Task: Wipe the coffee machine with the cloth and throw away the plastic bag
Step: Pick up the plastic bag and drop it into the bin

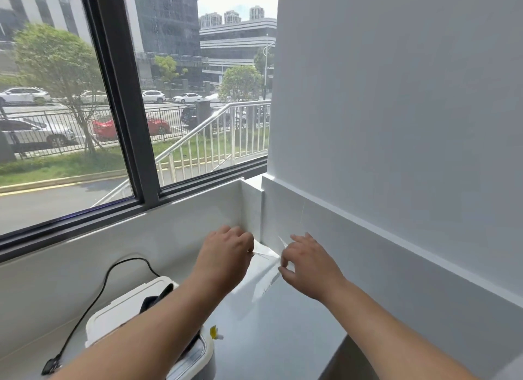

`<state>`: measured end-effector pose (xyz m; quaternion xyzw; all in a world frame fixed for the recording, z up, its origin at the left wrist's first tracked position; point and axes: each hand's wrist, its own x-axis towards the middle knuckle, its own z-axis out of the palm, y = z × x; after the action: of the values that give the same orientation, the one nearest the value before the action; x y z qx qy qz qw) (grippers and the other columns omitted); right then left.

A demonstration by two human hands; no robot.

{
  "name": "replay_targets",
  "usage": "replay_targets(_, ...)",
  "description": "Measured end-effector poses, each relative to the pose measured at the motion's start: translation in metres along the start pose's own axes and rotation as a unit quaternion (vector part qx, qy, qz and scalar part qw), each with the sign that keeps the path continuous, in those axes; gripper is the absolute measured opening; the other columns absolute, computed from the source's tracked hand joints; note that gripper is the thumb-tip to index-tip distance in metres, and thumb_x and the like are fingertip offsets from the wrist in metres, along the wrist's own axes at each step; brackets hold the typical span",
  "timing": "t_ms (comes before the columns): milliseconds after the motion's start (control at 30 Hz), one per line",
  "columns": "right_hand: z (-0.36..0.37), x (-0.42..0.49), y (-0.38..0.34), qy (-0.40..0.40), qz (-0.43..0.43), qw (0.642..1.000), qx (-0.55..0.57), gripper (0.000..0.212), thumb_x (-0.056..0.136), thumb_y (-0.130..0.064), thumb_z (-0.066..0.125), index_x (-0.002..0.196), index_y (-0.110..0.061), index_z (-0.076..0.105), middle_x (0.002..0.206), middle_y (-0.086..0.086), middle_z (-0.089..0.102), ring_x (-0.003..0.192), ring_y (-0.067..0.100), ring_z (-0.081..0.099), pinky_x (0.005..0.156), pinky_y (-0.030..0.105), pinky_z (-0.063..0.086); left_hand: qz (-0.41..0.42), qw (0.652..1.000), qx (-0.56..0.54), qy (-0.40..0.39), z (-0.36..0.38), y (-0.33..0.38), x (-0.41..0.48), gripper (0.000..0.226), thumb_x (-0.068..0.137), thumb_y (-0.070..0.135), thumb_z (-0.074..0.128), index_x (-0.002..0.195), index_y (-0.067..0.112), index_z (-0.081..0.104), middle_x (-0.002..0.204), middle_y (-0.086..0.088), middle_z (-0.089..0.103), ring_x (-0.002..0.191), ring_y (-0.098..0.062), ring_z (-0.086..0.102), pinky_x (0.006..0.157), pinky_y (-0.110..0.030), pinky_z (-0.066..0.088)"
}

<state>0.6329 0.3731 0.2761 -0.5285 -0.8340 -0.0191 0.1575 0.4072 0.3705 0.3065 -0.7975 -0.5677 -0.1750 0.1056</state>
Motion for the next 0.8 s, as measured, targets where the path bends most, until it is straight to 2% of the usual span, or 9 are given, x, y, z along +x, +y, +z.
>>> replay_targets(67, -0.004, -0.01, -0.005, 0.046, 0.029, 0.998, -0.017, 0.016, 0.094, -0.04, 0.061, 0.09, -0.031, 0.074, 0.094, -0.01, 0.052, 0.107, 0.02, 0.051, 0.103, 0.033, 0.041, 0.005, 1.0, -0.01, 0.002, -0.002, 0.001, -0.006, 0.019, 0.1, 0.044, 0.055, 0.106, 0.031, 0.067, 0.109, 0.009, 0.066, 0.103, -0.02, 0.058, 0.082, -0.034, 0.044)
replay_targets(133, -0.008, -0.017, -0.013, 0.078, 0.068, 0.993, -0.047, 0.016, 0.095, -0.041, 0.062, 0.092, -0.034, 0.076, 0.092, -0.009, 0.042, 0.1, 0.021, 0.048, 0.091, 0.03, 0.039, 0.01, 1.0, -0.026, 0.007, -0.006, 0.002, -0.013, 0.018, 0.1, 0.044, 0.057, 0.106, 0.032, 0.068, 0.109, 0.009, 0.066, 0.103, -0.02, 0.058, 0.082, -0.033, 0.044)
replay_targets(167, -0.01, -0.02, -0.016, 0.077, 0.085, 0.992, -0.058, 0.017, 0.095, -0.042, 0.061, 0.094, -0.034, 0.076, 0.091, -0.008, 0.044, 0.1, 0.023, 0.049, 0.089, 0.031, 0.039, 0.013, 0.999, -0.033, 0.009, -0.008, 0.003, -0.016, 0.018, 0.099, 0.043, 0.057, 0.106, 0.032, 0.069, 0.109, 0.009, 0.066, 0.102, -0.02, 0.058, 0.081, -0.033, 0.045)
replay_targets(267, -0.019, -0.029, -0.029, 0.031, 0.137, 0.99, -0.022, 0.022, 0.1, -0.041, 0.054, 0.104, -0.033, 0.074, 0.095, -0.005, 0.068, 0.098, 0.024, 0.06, 0.082, 0.035, 0.048, 0.019, 0.998, -0.05, 0.014, -0.014, 0.006, -0.028, 0.016, 0.099, 0.04, 0.056, 0.104, 0.031, 0.068, 0.106, 0.009, 0.067, 0.1, -0.021, 0.058, 0.081, -0.034, 0.047)
replay_targets(333, -0.023, -0.037, -0.036, 0.024, 0.153, 0.988, 0.005, 0.021, 0.101, -0.036, 0.049, 0.104, -0.031, 0.069, 0.097, -0.005, 0.073, 0.095, 0.025, 0.063, 0.075, 0.035, 0.049, 0.02, 0.998, -0.057, 0.016, -0.016, 0.006, -0.036, 0.015, 0.1, 0.039, 0.055, 0.103, 0.03, 0.068, 0.105, 0.008, 0.067, 0.098, -0.021, 0.058, 0.08, -0.036, 0.048)
replay_targets(433, -0.027, -0.056, -0.048, 0.021, 0.161, 0.986, 0.026, 0.013, 0.1, -0.032, 0.048, 0.099, -0.029, 0.061, 0.092, -0.008, 0.069, 0.09, 0.024, 0.061, 0.068, 0.033, 0.045, 0.029, 0.997, -0.069, 0.015, -0.018, 0.006, -0.048, 0.015, 0.099, 0.038, 0.057, 0.102, 0.029, 0.068, 0.105, 0.007, 0.067, 0.097, -0.023, 0.059, 0.081, -0.038, 0.049)
replay_targets(567, -0.035, -0.085, -0.061, 0.027, 0.164, 0.985, 0.038, 0.015, 0.095, -0.044, 0.055, 0.087, -0.032, 0.054, 0.074, -0.017, 0.052, 0.082, 0.013, 0.054, 0.062, 0.027, 0.037, 0.048, 0.995, -0.088, 0.013, -0.016, 0.012, -0.063, 0.015, 0.098, 0.04, 0.057, 0.103, 0.03, 0.068, 0.105, 0.007, 0.067, 0.1, -0.023, 0.06, 0.08, -0.037, 0.049)
replay_targets(667, -0.039, -0.106, -0.065, 0.025, 0.182, 0.982, 0.045, 0.02, 0.093, -0.047, 0.06, 0.084, -0.032, 0.051, 0.078, -0.014, 0.056, 0.081, 0.009, 0.054, 0.061, 0.024, 0.038, 0.067, 0.993, -0.097, 0.008, -0.011, 0.023, -0.072, 0.015, 0.097, 0.04, 0.06, 0.101, 0.03, 0.069, 0.105, 0.006, 0.068, 0.1, -0.024, 0.06, 0.078, -0.037, 0.048)
replay_targets(800, -0.04, -0.129, -0.065, 0.024, 0.227, 0.971, 0.071, 0.017, 0.091, -0.041, 0.058, 0.081, -0.033, 0.046, 0.074, -0.009, 0.059, 0.065, 0.008, 0.053, 0.055, 0.029, 0.041, 0.08, 0.99, -0.118, -0.003, -0.005, 0.041, -0.081, 0.013, 0.097, 0.041, 0.061, 0.101, 0.03, 0.069, 0.108, 0.005, 0.068, 0.102, -0.024, 0.06, 0.078, -0.036, 0.044)
